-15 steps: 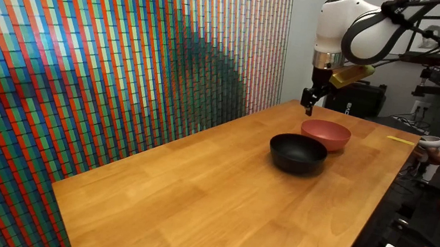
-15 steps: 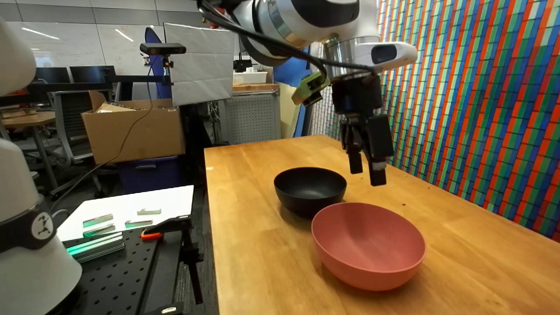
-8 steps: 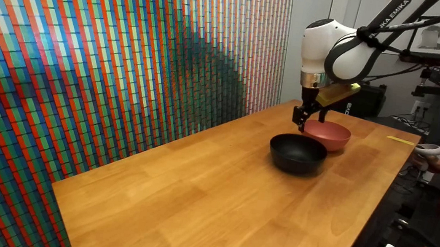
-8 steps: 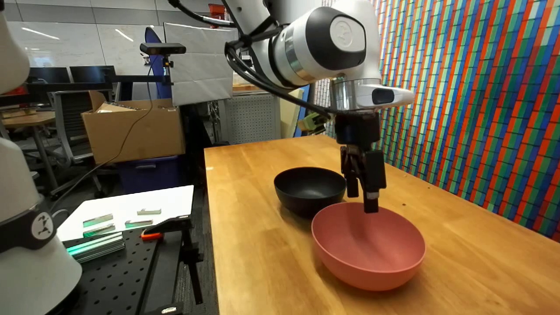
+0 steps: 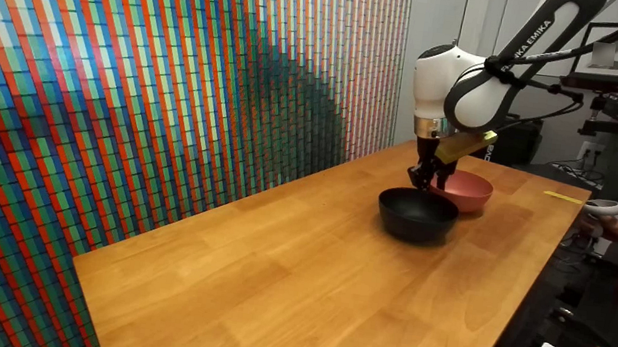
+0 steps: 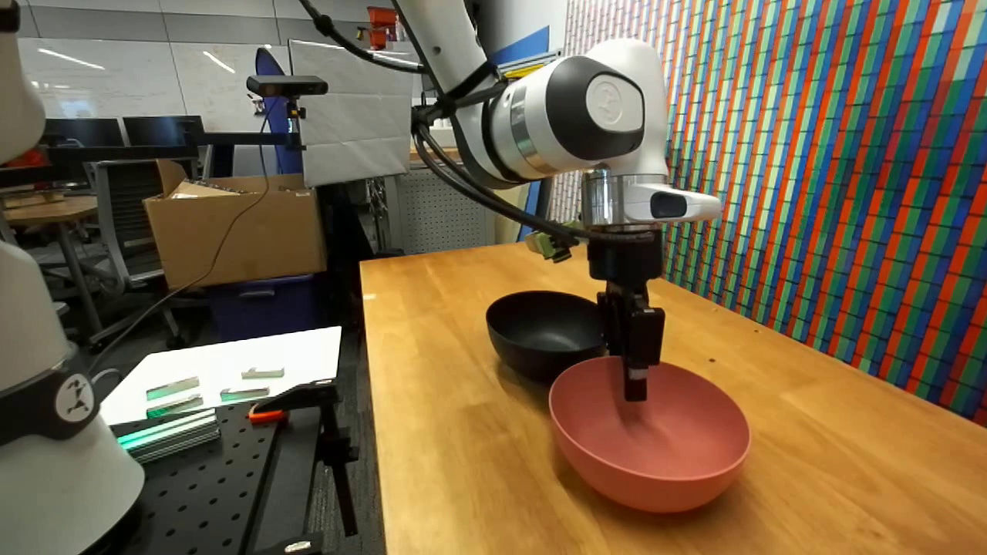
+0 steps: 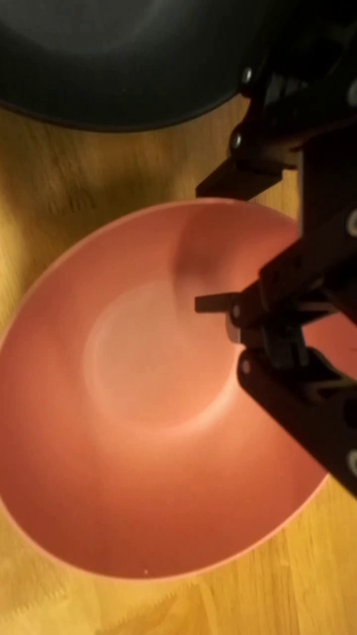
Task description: Put the orange bowl in the black bowl
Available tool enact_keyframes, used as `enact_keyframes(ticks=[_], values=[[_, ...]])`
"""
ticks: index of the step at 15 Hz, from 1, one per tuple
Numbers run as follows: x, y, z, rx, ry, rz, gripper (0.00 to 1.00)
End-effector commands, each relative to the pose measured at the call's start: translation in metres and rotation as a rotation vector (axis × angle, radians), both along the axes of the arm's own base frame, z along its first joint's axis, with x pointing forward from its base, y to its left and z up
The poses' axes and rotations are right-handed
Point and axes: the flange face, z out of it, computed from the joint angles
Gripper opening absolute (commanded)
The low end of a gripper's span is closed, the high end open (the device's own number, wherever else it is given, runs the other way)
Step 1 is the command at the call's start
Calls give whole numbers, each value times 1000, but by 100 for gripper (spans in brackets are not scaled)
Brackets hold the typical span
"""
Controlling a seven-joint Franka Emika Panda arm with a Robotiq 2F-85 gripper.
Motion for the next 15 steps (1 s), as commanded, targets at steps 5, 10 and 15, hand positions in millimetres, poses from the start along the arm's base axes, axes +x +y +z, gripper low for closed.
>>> enact_keyframes(ticks=[5, 10, 15], values=[[15, -11, 12, 4, -9, -58, 2], [19, -18, 34, 54, -15, -90, 5], [16, 11, 101, 161, -74, -30, 5]])
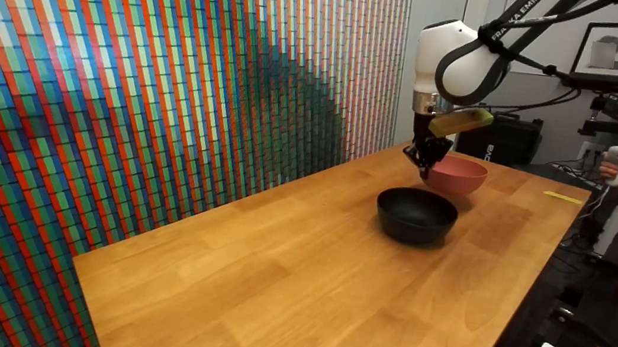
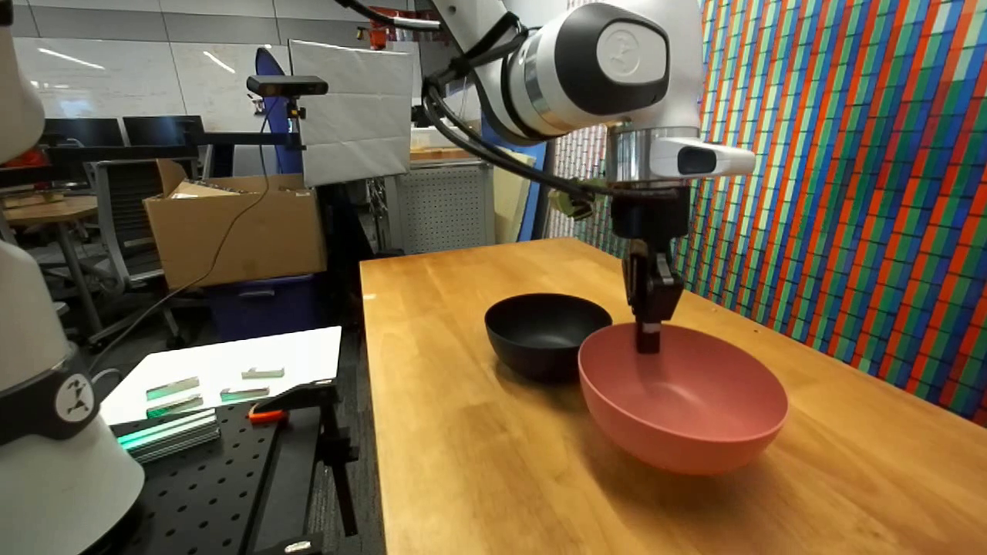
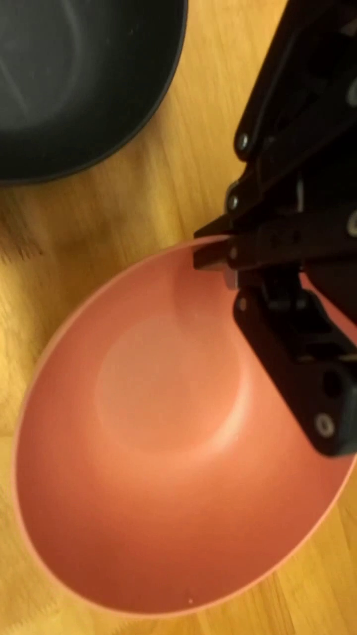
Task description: Put the orange bowl in the black bowl
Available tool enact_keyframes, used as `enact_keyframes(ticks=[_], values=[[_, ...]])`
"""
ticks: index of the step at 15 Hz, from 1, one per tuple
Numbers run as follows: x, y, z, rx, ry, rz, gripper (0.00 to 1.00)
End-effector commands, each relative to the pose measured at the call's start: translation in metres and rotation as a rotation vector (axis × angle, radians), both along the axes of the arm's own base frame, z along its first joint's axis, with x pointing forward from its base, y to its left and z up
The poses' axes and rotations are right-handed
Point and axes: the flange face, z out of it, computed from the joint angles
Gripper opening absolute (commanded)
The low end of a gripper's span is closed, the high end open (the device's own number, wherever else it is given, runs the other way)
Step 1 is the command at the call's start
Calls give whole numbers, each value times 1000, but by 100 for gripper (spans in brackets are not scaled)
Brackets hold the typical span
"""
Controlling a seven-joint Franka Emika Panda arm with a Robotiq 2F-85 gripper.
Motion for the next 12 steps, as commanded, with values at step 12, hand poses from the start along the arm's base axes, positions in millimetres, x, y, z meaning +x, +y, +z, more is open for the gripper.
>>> enact_keyframes(ticks=[12], values=[[-81, 156, 96, 89, -51, 384, 5]])
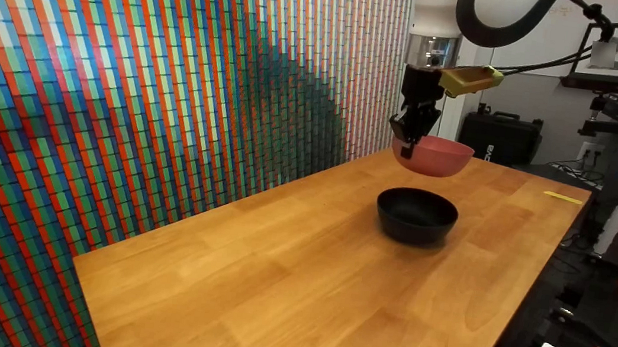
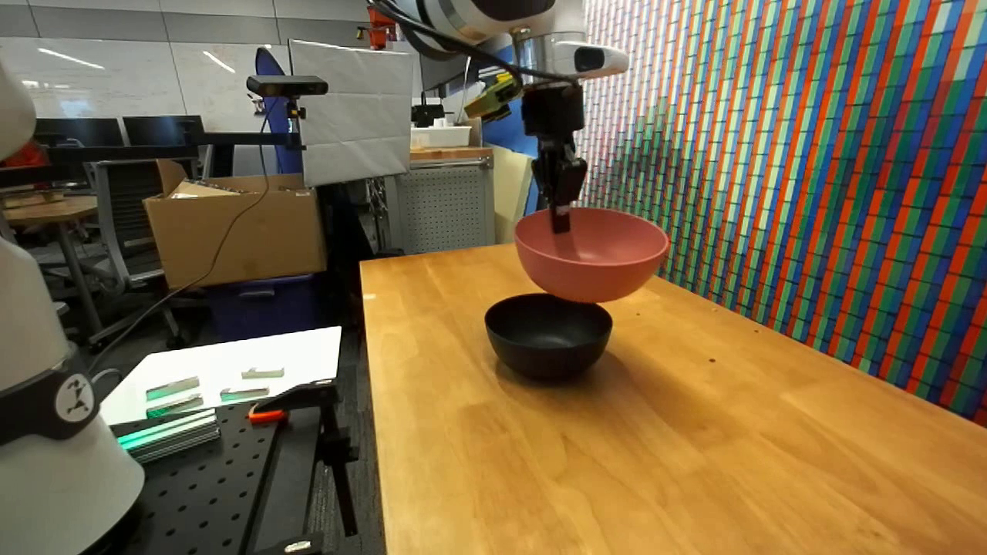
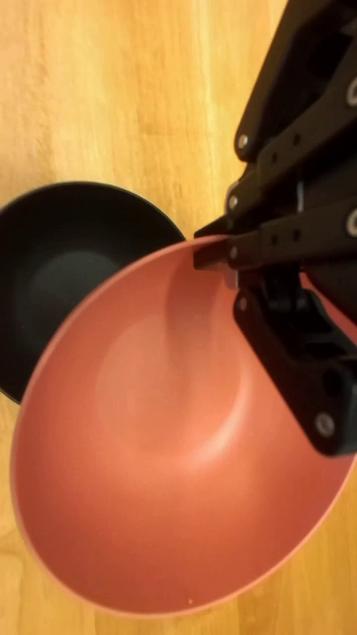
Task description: Put the orange bowl in the black bowl
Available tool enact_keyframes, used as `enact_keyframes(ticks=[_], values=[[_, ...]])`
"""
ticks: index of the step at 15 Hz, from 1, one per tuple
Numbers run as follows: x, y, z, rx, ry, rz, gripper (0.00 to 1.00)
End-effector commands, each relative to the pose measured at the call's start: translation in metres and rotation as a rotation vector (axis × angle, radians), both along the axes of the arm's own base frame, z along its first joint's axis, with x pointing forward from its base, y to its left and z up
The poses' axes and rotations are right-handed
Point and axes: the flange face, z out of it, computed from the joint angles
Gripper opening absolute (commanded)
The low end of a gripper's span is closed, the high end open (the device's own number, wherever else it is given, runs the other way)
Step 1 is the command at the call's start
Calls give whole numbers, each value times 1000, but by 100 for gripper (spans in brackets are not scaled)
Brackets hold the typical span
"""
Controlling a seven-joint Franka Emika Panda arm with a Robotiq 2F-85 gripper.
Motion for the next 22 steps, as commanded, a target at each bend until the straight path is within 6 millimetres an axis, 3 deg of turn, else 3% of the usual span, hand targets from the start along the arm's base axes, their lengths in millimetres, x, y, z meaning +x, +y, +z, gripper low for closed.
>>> enact_keyframes(ticks=[1, 7, 15, 16, 18, 22], values=[[-32, 30, -13, -16, 18, 98, 4], [-49, 69, -43, -98, -20, 228, 4], [-46, 72, -70, -143, -41, 262, 7], [-45, 72, -72, -143, -40, 262, 30], [-44, 71, -73, -141, -37, 257, 33], [-45, 71, -70, -137, -30, 255, 64]])
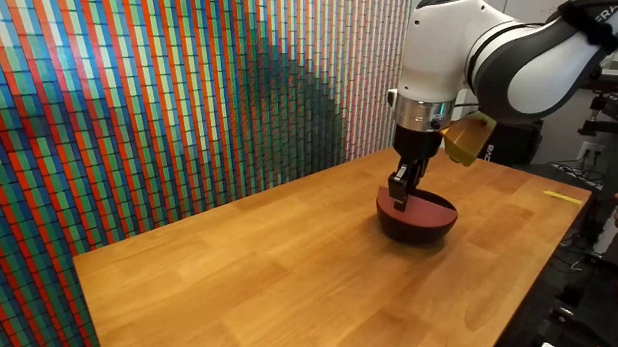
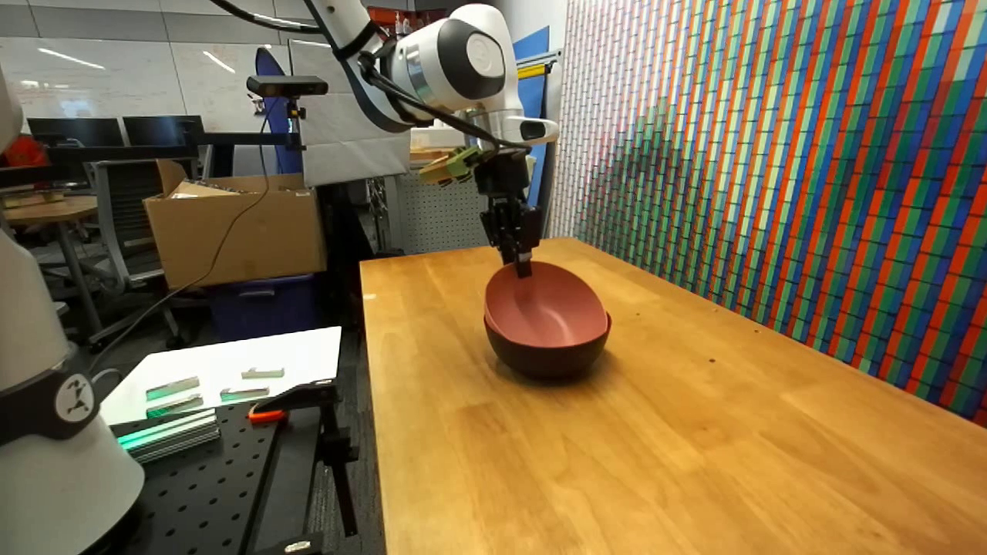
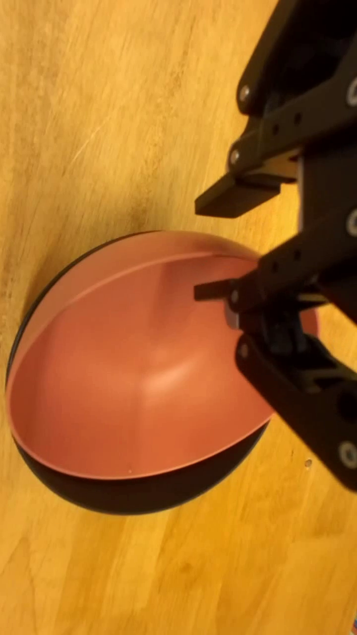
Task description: Put the orange bowl in the black bowl
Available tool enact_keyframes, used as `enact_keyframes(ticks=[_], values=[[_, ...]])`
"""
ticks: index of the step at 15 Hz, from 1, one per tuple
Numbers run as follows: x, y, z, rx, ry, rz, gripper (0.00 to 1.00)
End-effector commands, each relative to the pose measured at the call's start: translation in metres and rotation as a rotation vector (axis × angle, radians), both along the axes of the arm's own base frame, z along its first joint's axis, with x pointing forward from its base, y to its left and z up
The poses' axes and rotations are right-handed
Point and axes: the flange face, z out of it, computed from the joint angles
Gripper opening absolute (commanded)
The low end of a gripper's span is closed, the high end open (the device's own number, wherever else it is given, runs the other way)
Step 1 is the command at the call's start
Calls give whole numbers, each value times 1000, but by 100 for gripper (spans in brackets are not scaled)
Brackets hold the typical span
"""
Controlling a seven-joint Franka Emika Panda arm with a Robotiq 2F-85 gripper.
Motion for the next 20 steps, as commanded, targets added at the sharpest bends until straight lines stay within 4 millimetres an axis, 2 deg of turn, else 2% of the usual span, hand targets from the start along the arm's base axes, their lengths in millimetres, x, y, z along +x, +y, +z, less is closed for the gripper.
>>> enact_keyframes(ticks=[1, 5, 7, 9, 13, 17, 20], values=[[1, 1, 7, -1, -19, -6, 73], [-1, -11, 8, -9, 4, -23, 99], [6, -21, 16, 22, 23, -68, 100], [15, -32, 33, 97, 52, -138, 100], [33, -56, 87, 216, 49, -228, 100], [51, -88, 137, 208, 31, -260, 100], [62, -119, 157, 163, 94, -284, 100]])
